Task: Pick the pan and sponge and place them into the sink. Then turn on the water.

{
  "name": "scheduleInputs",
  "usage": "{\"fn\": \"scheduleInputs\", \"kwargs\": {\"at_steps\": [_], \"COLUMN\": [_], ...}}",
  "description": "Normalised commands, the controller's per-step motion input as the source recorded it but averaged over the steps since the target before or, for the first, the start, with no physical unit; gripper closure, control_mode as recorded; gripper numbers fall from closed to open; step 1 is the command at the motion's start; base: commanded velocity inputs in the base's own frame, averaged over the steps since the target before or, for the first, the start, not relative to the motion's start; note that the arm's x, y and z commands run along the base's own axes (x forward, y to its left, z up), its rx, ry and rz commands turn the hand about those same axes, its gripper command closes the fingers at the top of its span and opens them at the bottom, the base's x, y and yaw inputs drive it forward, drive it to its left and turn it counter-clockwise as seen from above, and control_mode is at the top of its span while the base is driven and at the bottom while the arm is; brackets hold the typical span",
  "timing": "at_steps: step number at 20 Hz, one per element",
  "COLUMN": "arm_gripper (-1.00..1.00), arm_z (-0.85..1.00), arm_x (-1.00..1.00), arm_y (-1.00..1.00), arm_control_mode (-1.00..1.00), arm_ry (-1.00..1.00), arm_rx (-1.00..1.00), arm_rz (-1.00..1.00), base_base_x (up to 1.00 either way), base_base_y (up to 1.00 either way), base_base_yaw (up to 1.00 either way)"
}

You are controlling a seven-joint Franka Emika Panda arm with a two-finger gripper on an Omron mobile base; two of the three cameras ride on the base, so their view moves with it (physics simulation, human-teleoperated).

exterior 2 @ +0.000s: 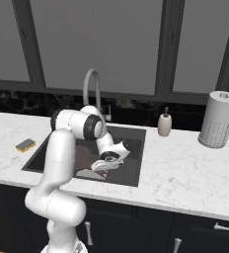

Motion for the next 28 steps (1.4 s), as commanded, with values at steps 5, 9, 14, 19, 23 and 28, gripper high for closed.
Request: {"fn": "scheduleInputs", "kwargs": {"at_steps": [5,9,14,19,23,28], "arm_gripper": [-1.00,-1.00,-1.00,-1.00,-1.00,-1.00], "arm_z": [0.30,0.54,0.71,0.82,0.91,0.94], "arm_x": [0.08,-0.03,-0.08,-0.17,-0.23,-0.28], "arm_y": [0.00,-0.19,-0.24,-0.34,-0.36,-0.31], "arm_control_mode": [-1.00,-1.00,-1.00,-1.00,-1.00,-1.00], "arm_ry": [-0.23,-0.23,-0.12,-0.08,-0.08,-0.04], "arm_rx": [0.00,0.00,0.00,0.00,0.00,0.00], "arm_rz": [0.00,0.00,0.00,0.06,0.09,0.10], "base_base_x": [0.00,0.00,0.00,0.00,0.00,0.00], "base_base_y": [0.00,0.00,0.00,0.00,0.00,0.00], "base_base_yaw": [0.00,0.00,0.00,0.00,0.00,0.00]}}
